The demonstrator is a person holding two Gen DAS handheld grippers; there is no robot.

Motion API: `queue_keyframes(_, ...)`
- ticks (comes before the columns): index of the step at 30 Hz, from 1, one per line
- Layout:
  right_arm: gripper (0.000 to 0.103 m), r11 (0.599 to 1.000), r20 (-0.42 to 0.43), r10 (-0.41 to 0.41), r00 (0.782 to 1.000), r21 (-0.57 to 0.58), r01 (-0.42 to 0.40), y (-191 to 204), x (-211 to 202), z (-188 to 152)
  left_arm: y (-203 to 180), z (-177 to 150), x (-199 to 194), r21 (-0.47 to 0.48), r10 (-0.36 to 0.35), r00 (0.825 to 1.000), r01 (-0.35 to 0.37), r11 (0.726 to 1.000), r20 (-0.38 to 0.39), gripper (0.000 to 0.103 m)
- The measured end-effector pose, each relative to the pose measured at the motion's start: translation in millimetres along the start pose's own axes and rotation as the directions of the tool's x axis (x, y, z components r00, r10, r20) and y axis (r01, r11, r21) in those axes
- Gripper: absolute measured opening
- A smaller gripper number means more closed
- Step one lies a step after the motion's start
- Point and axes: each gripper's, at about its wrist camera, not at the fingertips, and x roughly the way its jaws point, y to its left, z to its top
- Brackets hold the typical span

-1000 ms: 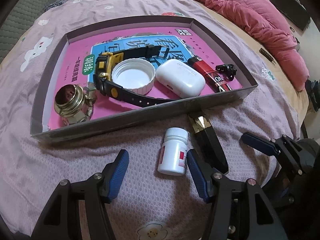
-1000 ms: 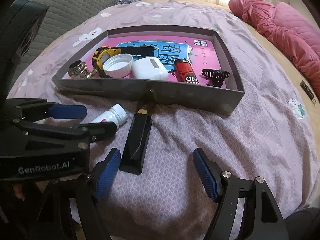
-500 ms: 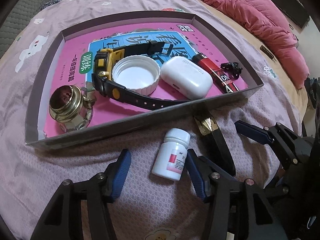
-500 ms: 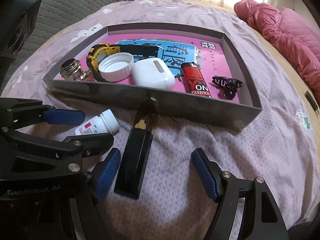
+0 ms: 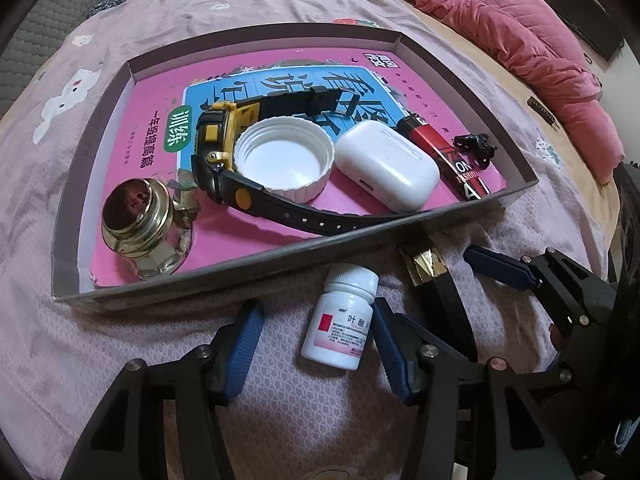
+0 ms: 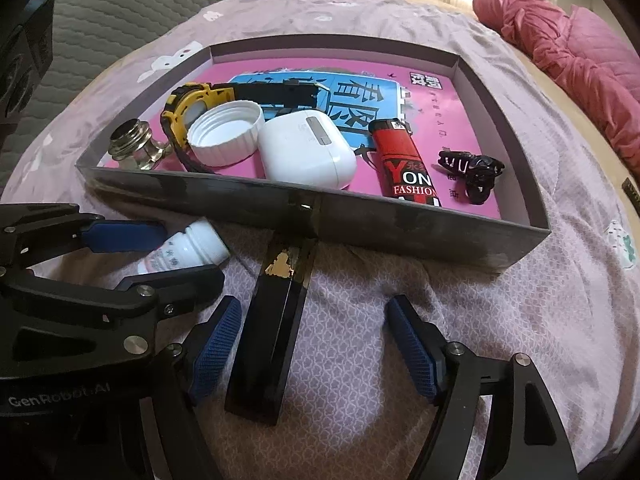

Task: Organize rigid objects
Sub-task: 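Close the right tool on the black lighter while the left tool closes on the white pill bottle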

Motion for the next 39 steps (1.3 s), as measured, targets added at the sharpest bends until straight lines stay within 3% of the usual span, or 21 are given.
queue_keyframes(2, 0.075, 1.000, 0.005, -0.006, 1.000, -0.014, 0.006, 0.5, -1.5, 0.4, -0.8, 0.2, 0.1, 0.003, 0.005, 1.000, -0.005, 1.000, 0.001, 0.055)
queue_keyframes(8, 0.048, 0.999, 0.021, 0.004, 1.000, -0.045, -0.003, 1.8, -9.5, -1.5, -3.4, 0.6, 1.4, 0.016, 0.036, 0.999, -0.036, 0.999, -0.001, 0.047)
queue_keyframes(17, 0.032, 0.997, 0.012, 0.075, 0.997, 0.022, -0.075, -16.5, -14.0, -4.4, -1.1, 0.8, 0.3, 0.012, 0.044, 0.999, -0.044, 0.999, -0.003, 0.041)
queue_keyframes(31, 0.027, 0.997, 0.011, 0.076, 0.997, -0.010, -0.076, -14.3, -14.2, -4.7, 3.9, -1.9, -1.4, -0.014, 0.048, 0.999, -0.048, 0.999, 0.007, 0.030)
queue_keyframes(39, 0.023, 0.989, 0.022, 0.145, 0.989, 0.024, -0.145, -21.3, -24.5, -5.7, 10.4, -9.1, -14.7, -0.055, 0.010, 0.999, -0.008, 0.998, 0.035, 0.028)
